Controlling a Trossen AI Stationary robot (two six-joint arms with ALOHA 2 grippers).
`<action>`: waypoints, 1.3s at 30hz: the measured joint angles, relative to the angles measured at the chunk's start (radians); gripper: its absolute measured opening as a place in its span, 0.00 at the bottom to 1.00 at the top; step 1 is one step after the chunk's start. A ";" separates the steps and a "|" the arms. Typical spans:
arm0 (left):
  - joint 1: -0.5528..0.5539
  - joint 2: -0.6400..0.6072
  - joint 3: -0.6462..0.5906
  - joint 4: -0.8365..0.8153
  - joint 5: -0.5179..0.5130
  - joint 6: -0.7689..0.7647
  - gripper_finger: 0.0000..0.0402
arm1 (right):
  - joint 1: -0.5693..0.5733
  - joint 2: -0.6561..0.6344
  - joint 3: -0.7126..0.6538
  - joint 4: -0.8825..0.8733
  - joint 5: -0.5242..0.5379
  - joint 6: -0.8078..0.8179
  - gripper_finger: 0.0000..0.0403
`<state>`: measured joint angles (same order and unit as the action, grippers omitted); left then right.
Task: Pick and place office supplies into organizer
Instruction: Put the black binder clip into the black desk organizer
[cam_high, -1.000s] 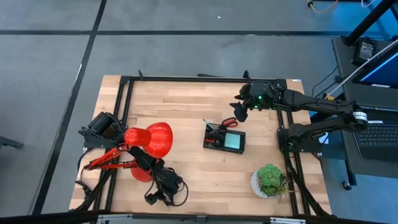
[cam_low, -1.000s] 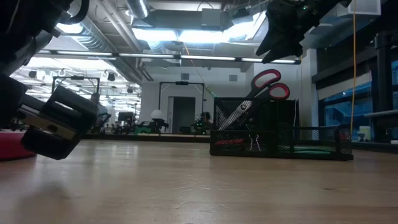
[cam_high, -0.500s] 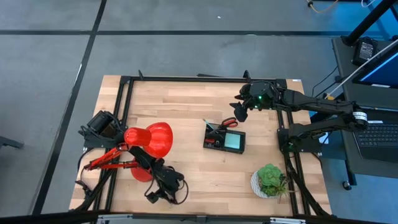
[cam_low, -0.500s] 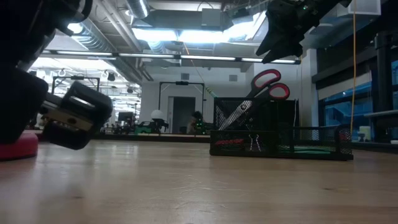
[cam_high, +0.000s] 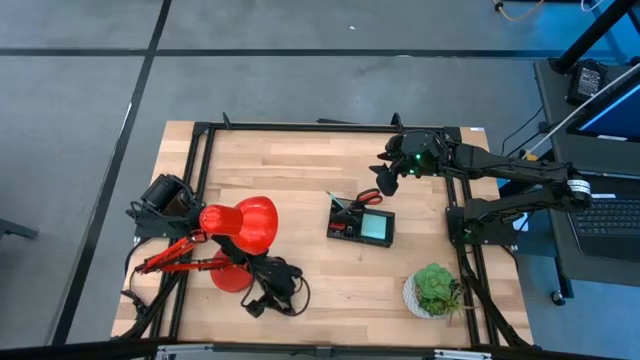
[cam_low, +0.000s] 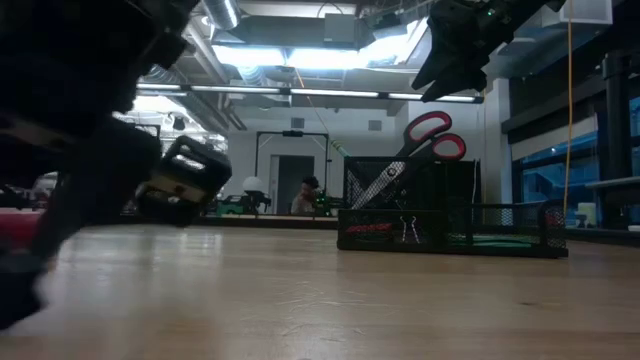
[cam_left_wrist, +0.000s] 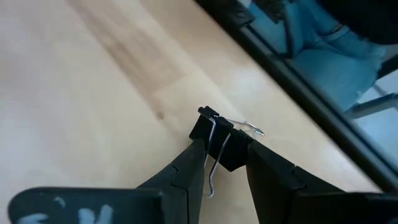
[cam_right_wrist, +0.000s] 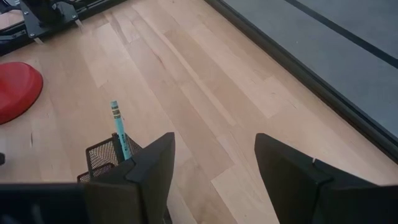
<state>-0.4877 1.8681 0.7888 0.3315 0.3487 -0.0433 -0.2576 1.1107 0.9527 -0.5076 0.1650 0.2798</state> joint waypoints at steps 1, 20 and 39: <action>0.008 -0.007 -0.001 -0.007 -0.003 0.011 0.25 | 0.000 0.000 0.000 0.000 0.000 0.000 0.56; 0.198 -0.085 0.000 -0.064 0.017 0.109 0.10 | 0.000 0.000 0.000 0.000 0.000 -0.107 0.56; 0.099 -0.135 0.003 -0.045 -0.078 0.158 0.42 | 0.000 0.000 0.000 -0.007 0.000 -0.102 0.56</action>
<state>-0.3891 1.7336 0.7914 0.2862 0.2708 0.1147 -0.2574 1.1107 0.9524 -0.5144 0.1652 0.1782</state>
